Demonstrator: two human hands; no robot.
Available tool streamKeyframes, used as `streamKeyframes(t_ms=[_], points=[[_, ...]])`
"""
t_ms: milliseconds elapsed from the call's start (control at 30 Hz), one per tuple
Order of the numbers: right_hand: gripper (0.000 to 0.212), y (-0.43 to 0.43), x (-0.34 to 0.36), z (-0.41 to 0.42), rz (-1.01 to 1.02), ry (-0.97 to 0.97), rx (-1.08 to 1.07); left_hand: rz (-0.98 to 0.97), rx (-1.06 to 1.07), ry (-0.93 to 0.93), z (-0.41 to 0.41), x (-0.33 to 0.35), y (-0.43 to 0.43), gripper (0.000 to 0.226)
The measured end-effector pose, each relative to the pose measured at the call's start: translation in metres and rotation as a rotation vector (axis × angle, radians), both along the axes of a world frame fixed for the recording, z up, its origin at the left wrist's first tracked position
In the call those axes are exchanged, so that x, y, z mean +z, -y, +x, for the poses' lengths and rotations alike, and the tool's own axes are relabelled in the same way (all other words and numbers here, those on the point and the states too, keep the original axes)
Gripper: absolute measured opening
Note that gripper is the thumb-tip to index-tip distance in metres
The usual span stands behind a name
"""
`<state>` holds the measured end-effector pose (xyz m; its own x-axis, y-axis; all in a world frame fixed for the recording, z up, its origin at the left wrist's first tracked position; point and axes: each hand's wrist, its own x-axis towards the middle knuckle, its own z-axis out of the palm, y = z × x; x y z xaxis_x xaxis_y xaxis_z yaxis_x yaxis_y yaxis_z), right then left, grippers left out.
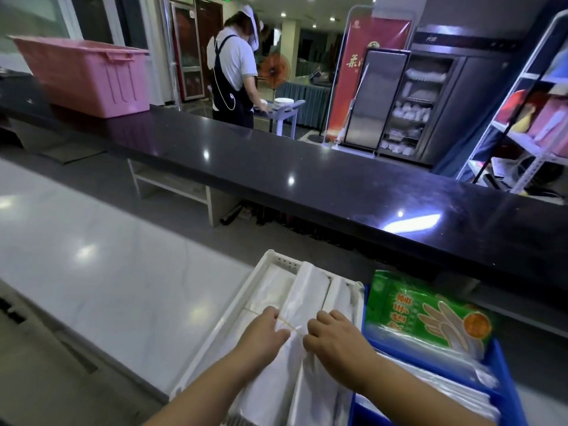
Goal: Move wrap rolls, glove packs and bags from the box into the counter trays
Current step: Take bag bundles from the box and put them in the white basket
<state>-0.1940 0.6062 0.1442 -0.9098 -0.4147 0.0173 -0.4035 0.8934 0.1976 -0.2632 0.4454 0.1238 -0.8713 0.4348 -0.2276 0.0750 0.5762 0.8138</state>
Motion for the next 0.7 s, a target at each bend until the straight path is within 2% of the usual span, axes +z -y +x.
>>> streamKeyframes(t_ms=[67,200,300,333,433,533,633,700], points=[[0.019,-0.003,0.002,0.003,0.027,-0.008,-0.015,-0.162,-0.072,-0.078,0.004,-0.012,-0.006,0.035],[0.018,-0.006,-0.003,0.004,-0.004,-0.011,-0.015,-0.375,-0.153,-0.284,0.009,-0.019,-0.008,0.043],[0.018,-0.004,-0.006,0.003,-0.029,-0.013,-0.007,-0.510,-0.265,-0.567,0.006,-0.022,-0.009,0.045],[0.018,-0.004,-0.007,0.003,-0.040,-0.016,-0.003,-0.518,-0.345,-0.600,0.005,-0.025,-0.008,0.049],[0.023,-0.005,-0.008,0.004,-0.070,-0.020,-0.001,-0.565,-0.553,-0.537,0.001,-0.035,-0.005,0.052],[0.038,-0.005,-0.012,0.006,-0.107,-0.038,-0.013,-0.548,-0.583,-0.489,-0.003,-0.036,-0.003,0.050],[0.054,-0.008,-0.011,0.005,-0.214,-0.036,-0.095,-0.344,-0.373,-0.439,0.002,-0.023,-0.005,0.037],[0.052,-0.012,-0.010,0.002,-0.241,-0.004,-0.131,-0.266,-0.217,-0.387,0.011,-0.017,-0.005,0.032]])
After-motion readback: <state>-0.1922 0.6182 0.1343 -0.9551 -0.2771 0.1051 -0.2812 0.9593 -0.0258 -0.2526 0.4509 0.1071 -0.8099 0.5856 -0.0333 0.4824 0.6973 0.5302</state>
